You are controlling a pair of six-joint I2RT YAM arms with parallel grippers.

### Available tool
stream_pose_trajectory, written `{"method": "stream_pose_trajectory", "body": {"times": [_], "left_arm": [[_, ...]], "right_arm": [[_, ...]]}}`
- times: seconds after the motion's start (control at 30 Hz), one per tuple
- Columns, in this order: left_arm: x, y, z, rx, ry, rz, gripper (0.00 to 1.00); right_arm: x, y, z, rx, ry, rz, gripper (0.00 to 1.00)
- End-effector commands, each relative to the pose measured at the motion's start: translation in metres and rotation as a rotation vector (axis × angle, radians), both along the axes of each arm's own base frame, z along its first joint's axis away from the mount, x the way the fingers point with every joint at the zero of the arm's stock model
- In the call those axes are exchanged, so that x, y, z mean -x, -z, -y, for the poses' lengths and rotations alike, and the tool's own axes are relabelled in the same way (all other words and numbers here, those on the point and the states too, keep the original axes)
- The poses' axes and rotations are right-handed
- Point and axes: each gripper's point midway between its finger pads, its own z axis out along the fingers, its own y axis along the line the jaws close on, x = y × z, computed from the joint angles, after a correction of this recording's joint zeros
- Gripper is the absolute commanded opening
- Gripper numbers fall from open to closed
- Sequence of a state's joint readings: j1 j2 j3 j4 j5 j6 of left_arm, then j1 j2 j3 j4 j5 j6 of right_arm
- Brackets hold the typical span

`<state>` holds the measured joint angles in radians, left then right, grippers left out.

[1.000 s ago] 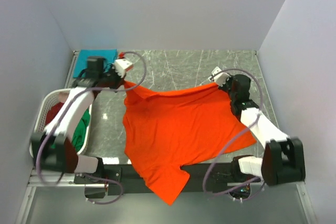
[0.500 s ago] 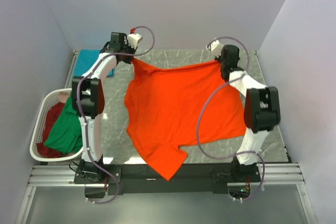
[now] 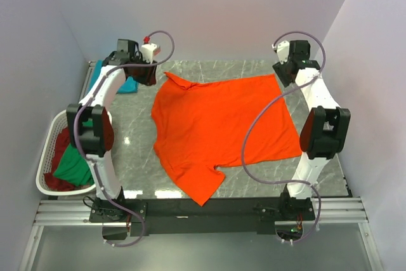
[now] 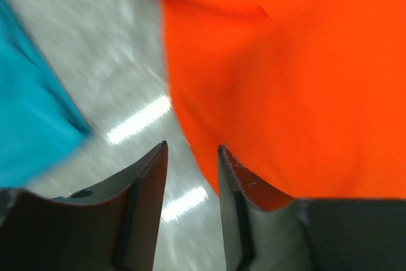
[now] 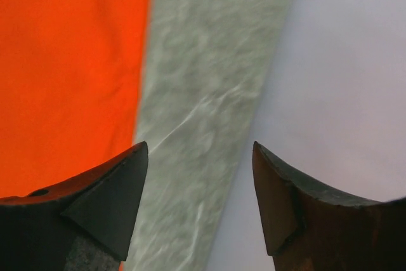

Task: Fold and stack the t-shirts
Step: Flatten the tshirt out

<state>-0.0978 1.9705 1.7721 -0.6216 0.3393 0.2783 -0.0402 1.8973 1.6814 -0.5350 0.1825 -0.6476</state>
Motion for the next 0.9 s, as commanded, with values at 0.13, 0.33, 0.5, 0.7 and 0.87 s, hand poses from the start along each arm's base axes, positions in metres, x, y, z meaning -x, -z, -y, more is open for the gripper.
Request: {"method": "stream_pose_trajectory", "body": {"times": [0.13,0.33,0.5,0.7,0.87], "left_arm": [[0.141,0.041,0.026,0.125,0.151,-0.397,0.35],[0.234,0.074,0.033,0.025,0.286,-0.523,0.35],[0.256,0.105,0.023,-0.079,0.268,-0.573,0.34],[0.262,0.14,-0.001,-0.207,0.216,-0.653,0.31],[0.278,0.149,-0.019,-0.288,0.212,-0.688,0.27]], "right_arm": [[0.139,0.049,-0.058,-0.248,-0.134,-0.432,0.62],[0.196,0.093,-0.043,-0.171,-0.128,-0.564,0.46],[0.207,0.123,-0.032,-0.127,-0.071,-0.613,0.42],[0.225,0.156,-0.016,-0.046,-0.038,-0.705,0.39],[0.24,0.153,-0.013,-0.013,-0.042,-0.725,0.39]]}}
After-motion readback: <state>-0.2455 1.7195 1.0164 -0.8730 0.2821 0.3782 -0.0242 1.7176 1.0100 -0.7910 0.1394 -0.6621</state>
